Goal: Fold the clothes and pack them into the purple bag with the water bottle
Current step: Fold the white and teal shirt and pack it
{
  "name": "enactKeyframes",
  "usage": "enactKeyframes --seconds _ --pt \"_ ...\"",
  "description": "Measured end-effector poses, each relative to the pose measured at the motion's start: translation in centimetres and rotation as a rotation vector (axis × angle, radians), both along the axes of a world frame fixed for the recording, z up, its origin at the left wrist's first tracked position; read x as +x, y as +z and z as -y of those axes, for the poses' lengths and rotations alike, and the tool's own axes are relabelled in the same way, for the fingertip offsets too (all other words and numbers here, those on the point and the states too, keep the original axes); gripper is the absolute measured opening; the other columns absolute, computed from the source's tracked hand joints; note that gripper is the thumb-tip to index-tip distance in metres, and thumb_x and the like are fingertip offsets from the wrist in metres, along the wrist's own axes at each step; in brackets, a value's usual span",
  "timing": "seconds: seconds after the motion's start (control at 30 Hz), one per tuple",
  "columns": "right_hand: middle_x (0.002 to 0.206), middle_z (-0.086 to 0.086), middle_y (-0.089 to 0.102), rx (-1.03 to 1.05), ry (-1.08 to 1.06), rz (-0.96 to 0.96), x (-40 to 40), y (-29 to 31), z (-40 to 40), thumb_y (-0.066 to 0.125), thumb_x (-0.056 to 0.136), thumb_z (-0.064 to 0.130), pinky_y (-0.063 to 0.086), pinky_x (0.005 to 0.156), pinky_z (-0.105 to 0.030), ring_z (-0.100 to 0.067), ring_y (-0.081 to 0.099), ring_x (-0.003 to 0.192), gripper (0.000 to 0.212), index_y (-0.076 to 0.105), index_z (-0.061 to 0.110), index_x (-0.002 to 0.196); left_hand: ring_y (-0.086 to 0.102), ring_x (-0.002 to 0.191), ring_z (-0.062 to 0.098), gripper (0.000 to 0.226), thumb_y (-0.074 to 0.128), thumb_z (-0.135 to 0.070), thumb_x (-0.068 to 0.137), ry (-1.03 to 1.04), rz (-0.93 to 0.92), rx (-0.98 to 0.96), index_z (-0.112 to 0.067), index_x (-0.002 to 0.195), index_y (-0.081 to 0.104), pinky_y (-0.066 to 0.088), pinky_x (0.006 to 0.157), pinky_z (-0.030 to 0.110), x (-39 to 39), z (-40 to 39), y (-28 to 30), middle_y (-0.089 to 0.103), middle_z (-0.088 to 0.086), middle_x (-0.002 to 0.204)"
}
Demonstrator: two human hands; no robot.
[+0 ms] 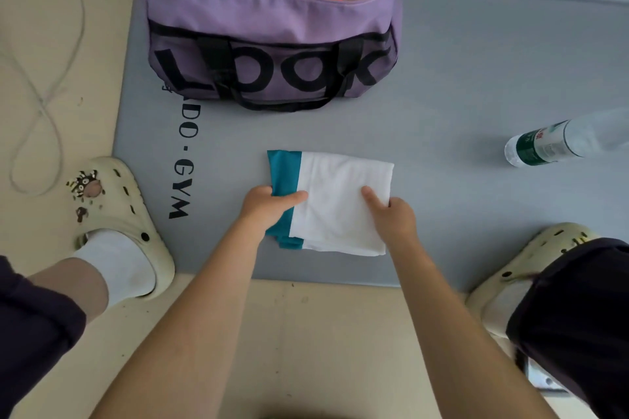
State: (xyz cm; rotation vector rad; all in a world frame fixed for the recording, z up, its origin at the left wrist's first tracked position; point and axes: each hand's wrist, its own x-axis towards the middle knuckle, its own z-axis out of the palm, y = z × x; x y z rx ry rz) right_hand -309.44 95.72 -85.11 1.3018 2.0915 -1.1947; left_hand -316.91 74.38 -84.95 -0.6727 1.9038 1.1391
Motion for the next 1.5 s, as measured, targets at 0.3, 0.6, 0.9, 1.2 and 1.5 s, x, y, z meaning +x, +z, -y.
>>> enactKeyframes --seconds 0.3,0.6,0.9,1.2,1.5 --pt "0.117 0.002 0.071 -0.736 -0.198 -0.341 -1.9 8.4 0.2 0.068 0.088 0.04 0.057 0.086 -0.038 -0.018 0.069 0.104 0.033 0.063 0.026 0.118 0.067 0.11 0.02 0.031 0.072 -0.038 0.086 0.208 -0.042 0.422 -0.026 0.114 0.066 0.052 0.097 0.042 -1.8 0.7 6.4 0.073 -0.003 0.113" --pt "0.089 -0.011 0.064 -0.666 -0.077 -0.691 -18.3 19.5 1.1 0.064 0.09 0.037 0.039 0.043 -0.026 -0.021 0.055 0.059 0.032 0.062 0.012 0.11 0.07 0.103 0.02 0.033 0.073 -0.019 0.087 0.293 -0.545 0.61 -0.022 0.117 0.062 0.059 0.079 0.036 -15.9 1.6 18.8 0.072 0.002 0.115" --pt "0.083 -0.02 0.068 -0.814 -0.267 -0.478 -28.1 17.0 1.6 0.067 0.089 0.008 0.055 0.052 -0.032 -0.026 0.063 0.058 0.029 0.06 -0.008 0.112 0.066 0.103 0.031 0.043 0.077 -0.01 0.081 0.277 -0.431 0.39 -0.007 0.12 0.059 0.056 0.083 0.042 -26.3 1.3 14.6 0.068 0.015 0.116" --pt "0.059 -0.011 0.062 -0.637 -0.021 -0.153 -27.9 12.3 1.1 0.06 0.094 0.008 0.035 0.033 -0.02 -0.021 0.052 0.043 0.009 0.058 -0.001 0.095 0.057 0.117 0.026 0.067 0.082 -0.03 0.076 -0.223 -0.255 -0.029 -0.008 0.132 0.053 0.048 0.1 0.041 -27.1 2.3 8.7 0.059 0.006 0.131" --pt "0.075 -0.002 0.06 0.247 0.681 -0.337 -28.0 11.6 0.2 0.054 0.09 0.055 0.038 0.063 -0.029 -0.019 0.056 0.072 0.042 0.058 0.013 0.084 0.057 0.075 0.01 0.037 0.061 -0.06 0.084 -0.519 -0.743 -0.271 -0.025 0.089 0.052 0.042 0.06 0.027 -25.8 2.1 8.8 0.06 -0.009 0.084"
